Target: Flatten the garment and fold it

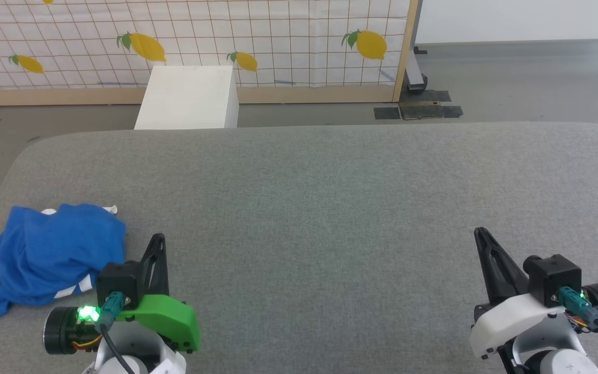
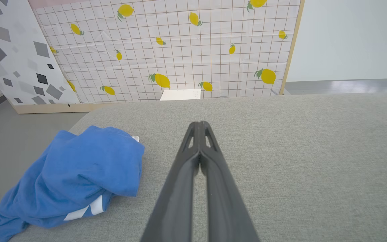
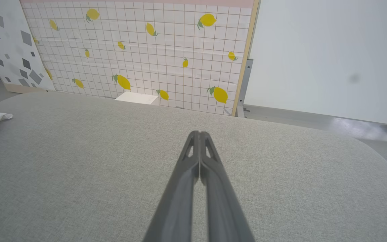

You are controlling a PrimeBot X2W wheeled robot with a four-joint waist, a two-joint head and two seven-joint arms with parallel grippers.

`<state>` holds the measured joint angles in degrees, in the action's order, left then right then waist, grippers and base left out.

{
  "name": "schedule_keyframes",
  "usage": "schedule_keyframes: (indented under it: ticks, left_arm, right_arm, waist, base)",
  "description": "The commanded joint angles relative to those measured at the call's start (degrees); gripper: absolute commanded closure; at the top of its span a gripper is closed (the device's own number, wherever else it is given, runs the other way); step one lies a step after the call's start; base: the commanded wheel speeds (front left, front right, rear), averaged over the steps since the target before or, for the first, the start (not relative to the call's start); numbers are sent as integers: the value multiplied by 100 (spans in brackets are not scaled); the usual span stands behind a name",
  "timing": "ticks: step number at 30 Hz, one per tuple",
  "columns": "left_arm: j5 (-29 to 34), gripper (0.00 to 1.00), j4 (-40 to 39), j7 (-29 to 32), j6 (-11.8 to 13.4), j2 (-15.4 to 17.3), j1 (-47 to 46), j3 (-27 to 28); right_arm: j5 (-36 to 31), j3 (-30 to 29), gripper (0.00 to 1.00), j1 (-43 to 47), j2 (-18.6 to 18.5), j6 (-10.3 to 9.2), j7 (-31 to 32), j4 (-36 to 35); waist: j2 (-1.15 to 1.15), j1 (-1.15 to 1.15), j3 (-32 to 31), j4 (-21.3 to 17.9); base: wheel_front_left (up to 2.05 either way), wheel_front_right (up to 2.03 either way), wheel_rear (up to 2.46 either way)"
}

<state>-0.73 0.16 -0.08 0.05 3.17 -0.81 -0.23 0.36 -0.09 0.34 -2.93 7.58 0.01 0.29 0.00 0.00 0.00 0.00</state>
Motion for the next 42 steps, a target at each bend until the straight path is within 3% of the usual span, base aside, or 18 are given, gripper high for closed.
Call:
schedule_keyframes:
  ticks: [1, 21, 22, 42]
  left_arm:
    - [73, 100, -16, 8, -5, -29, 81, 23]
    - [73, 100, -16, 8, -5, -29, 81, 23]
    - [0, 0, 0, 0, 1, 0, 0, 0]
    - [-205, 0, 93, -195, 88, -3, 0, -194]
  right_arm:
    - [-36, 9, 100, -34, 5, -9, -1, -29]
    - [-36, 9, 100, -34, 5, -9, -1, -29]
    - [0, 0, 0, 0, 0, 0, 0, 0]
    - [266, -146, 0, 109, 1, -1, -196, 71]
  waist:
    - [0, 0, 0, 0]
    - [0, 0, 0, 0]
    - [0, 0, 0, 0]
    - [0, 0, 10, 36]
  base:
    - [0, 0, 0]
    - [0, 0, 0]
    - [0, 0, 0]
    - [0, 0, 0]
